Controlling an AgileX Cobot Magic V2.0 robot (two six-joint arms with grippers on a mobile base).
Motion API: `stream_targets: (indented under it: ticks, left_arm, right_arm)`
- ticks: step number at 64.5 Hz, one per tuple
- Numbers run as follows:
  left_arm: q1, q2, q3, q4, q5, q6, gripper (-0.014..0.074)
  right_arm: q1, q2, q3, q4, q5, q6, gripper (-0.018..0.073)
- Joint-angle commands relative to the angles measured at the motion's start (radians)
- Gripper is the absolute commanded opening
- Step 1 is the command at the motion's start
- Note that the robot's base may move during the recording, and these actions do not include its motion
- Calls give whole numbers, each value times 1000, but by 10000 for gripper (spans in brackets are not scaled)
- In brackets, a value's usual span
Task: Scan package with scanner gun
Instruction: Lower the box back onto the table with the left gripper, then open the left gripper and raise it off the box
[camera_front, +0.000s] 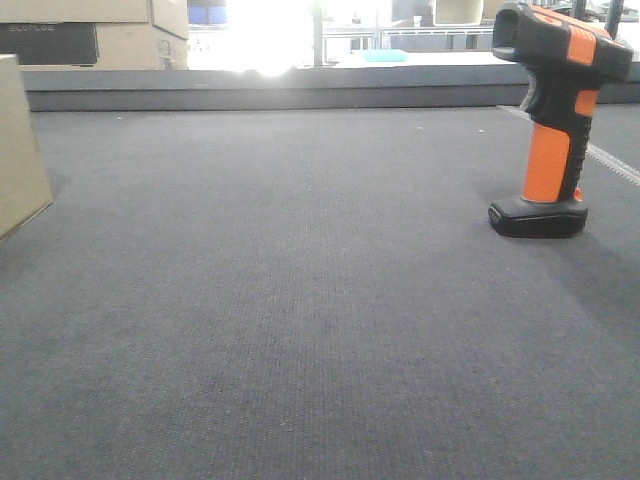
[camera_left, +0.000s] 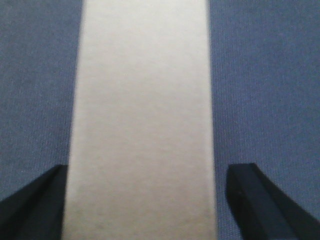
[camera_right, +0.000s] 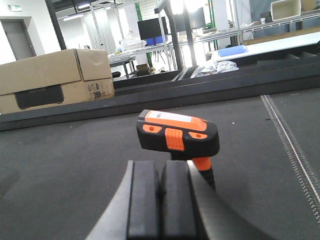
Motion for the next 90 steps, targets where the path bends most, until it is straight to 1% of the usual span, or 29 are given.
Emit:
stream_targets:
  ticks: [1, 6, 10, 21, 28, 32, 35, 38, 41, 43, 48, 52, 57, 64, 71, 74, 80, 90]
  left_arm:
    - [2, -12, -2, 5, 16, 0, 537]
    - [2, -12, -15, 5, 56, 0, 560]
    - [2, -20, -42, 5, 99, 0, 560]
    - [2, -83, -113, 2, 112, -6, 560]
    - [2, -157, -134, -23, 148, -12, 560]
    - [2, -204, -137, -33, 163, -36, 559]
    - [2, -241, -137, -50, 179, -36, 547]
    - [2, -278, -137, -63, 186, -49, 518]
    - [2, -315, -135, -75, 185, -62, 471]
    - [2, -339, -132, -87, 185, -62, 419]
    - [2, -394, -110, -107, 175, -62, 253]
    - [2, -450, -75, -118, 145, -62, 83]
    - [2, -512, -7, -121, 81, -62, -102]
    - [2, -596, 107, -125, -37, -62, -111]
    - [2, -690, 239, -170, -160, -62, -111]
    - [2, -728, 303, -193, -207, -62, -111]
    - [2, -809, 406, -202, -294, -62, -111]
    - [2, -939, 511, -200, -356, -62, -111]
  right_arm:
    - [-2, -7, 2, -5, -17, -11, -160]
    - [-2, -7, 2, -5, -15, -17, -160]
    - [-2, -7, 2, -5, -11, -33, -160]
    - [-2, -7, 2, -5, -11, -36, -160]
    - [-2, -7, 2, -5, -11, -36, -160]
    - [-2, -7, 2, -5, -11, -36, -160]
    - [-2, -7, 2, -5, -13, -35, -160]
    - [-2, -7, 2, -5, -13, -35, -160]
    - [-2, -7, 2, -5, -13, -35, -160]
    - [-2, -7, 2, -5, -13, -35, -160]
    - [-2, -7, 2, -5, -9, -37, -160]
    - [-2, -7, 2, -5, 9, -37, -160]
    - [-2, -7, -17, -5, 75, -55, -160]
    - [-5, -7, -70, -5, 148, -152, -160]
    - [-32, -7, -132, -9, 222, -204, -160]
    - [-54, -7, -148, -22, 249, -210, -160]
    - [-119, -7, -158, -27, 273, -210, -160]
    - [-226, -43, -158, -27, 302, -210, -160]
